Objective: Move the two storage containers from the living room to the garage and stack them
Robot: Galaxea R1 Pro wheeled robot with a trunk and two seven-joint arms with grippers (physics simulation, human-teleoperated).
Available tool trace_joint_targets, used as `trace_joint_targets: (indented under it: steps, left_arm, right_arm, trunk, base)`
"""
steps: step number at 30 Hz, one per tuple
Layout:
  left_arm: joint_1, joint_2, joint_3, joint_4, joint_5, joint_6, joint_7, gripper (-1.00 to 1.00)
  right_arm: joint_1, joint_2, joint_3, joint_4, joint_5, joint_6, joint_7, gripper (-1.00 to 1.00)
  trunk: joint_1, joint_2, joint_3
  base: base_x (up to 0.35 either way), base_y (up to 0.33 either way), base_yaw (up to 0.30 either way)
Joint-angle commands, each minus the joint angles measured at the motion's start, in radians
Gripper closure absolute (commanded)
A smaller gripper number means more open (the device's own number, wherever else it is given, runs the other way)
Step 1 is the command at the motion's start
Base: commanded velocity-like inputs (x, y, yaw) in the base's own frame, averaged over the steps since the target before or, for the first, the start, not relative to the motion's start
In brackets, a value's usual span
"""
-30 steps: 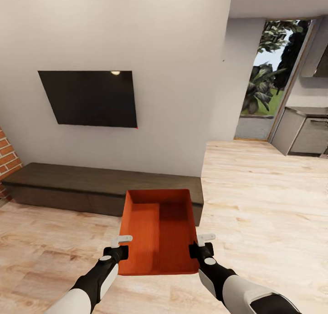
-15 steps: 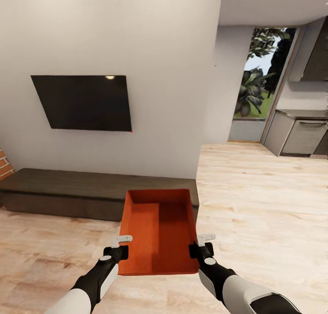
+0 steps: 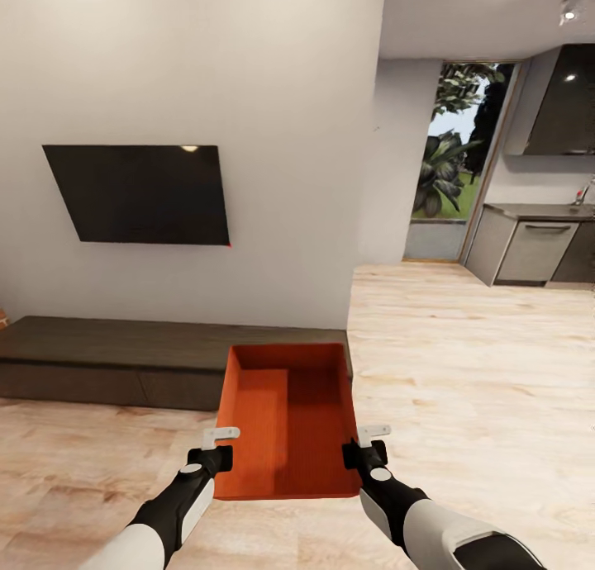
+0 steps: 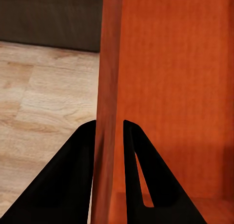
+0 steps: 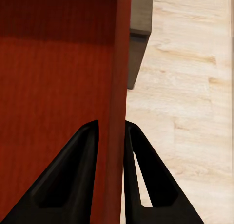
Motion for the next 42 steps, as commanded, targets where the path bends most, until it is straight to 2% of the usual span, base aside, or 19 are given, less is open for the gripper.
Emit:
trace_joint_targets:
  steps: [1, 15, 42]
  left_arm:
    - [-0.001, 0.002, 0.002, -0.006, -0.010, -0.008, 0.047, 1.00]
    - [-0.001, 0.003, 0.002, -0.005, -0.010, -0.008, 0.047, 1.00]
    - [-0.001, 0.002, 0.002, -0.003, -0.010, -0.008, 0.047, 1.00]
  right_arm:
    - [-0.001, -0.014, -0.021, 0.005, -0.021, -0.005, -0.043, 1.00]
    - [-0.001, -0.014, -0.021, 0.005, -0.021, -0.004, -0.043, 1.00]
    - [-0.001, -0.015, -0.021, 0.006, -0.022, -0.003, -0.043, 1.00]
  trunk:
    - [0.000, -0.001, 0.000]
    - [0.000, -0.001, 0.020]
    - [0.000, -0.001, 0.021]
  base:
    - [0.000, 0.000, -0.098]
    - [0.000, 0.000, -0.089]
    - [0.000, 0.000, -0.018]
